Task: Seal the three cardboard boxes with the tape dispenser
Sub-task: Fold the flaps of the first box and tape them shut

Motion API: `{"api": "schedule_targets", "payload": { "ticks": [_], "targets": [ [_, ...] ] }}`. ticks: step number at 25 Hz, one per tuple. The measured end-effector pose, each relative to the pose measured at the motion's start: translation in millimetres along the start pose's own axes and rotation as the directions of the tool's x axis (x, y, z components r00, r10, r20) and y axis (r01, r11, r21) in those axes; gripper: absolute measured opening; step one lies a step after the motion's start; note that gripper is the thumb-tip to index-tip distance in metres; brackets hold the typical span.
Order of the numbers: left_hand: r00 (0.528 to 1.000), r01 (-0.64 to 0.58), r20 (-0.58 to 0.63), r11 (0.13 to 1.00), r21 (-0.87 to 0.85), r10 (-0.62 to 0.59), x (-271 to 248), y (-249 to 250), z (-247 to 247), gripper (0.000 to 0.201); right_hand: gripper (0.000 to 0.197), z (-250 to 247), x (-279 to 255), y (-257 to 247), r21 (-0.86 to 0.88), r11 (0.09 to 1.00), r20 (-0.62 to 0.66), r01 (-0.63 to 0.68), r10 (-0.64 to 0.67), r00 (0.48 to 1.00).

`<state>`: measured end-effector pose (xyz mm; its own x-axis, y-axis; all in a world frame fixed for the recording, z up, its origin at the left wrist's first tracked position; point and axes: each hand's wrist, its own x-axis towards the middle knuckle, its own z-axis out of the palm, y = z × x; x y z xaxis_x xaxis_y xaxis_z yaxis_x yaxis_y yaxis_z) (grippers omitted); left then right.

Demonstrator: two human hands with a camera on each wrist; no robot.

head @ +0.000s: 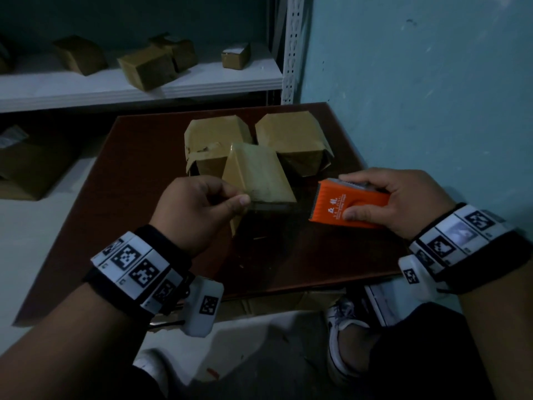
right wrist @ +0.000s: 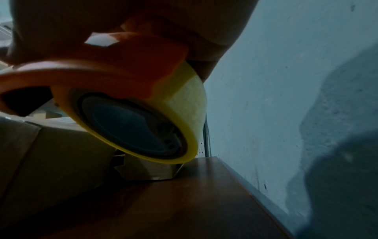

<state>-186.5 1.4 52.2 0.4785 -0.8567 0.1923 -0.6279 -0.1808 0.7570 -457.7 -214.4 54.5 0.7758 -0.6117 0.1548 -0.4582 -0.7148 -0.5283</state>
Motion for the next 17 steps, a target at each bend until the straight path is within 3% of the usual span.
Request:
{"api": "schedule_targets", "payload": {
  "ticks": [10, 13, 17],
  "targets": [
    [0.998, 0.061, -0.049, 0.964, 0.259, -0.05, 5.4, 6.6, 12.6, 0.017, 0.086, 17.6, 16.4, 0.7, -0.074, 0.993, 0.052, -0.094, 0.098, 0.994],
    [0.998, 0.018, -0.058, 0.953, 0.302, 0.0, 8.3, 2.1, 12.3, 0.052, 0.087, 23.9, 23.1, -0.6, -0.096, 0.99, 0.067, -0.102, 0.109, 0.992],
    [1.0, -0.012, 0.011, 0.926, 0.378, 0.009, 15.9, -8.6, 7.8, 0.032, 0.085, 30.4, 28.4, -4.0, -0.078, 0.991, 0.073, -0.107, 0.113, 0.991]
  ]
}}
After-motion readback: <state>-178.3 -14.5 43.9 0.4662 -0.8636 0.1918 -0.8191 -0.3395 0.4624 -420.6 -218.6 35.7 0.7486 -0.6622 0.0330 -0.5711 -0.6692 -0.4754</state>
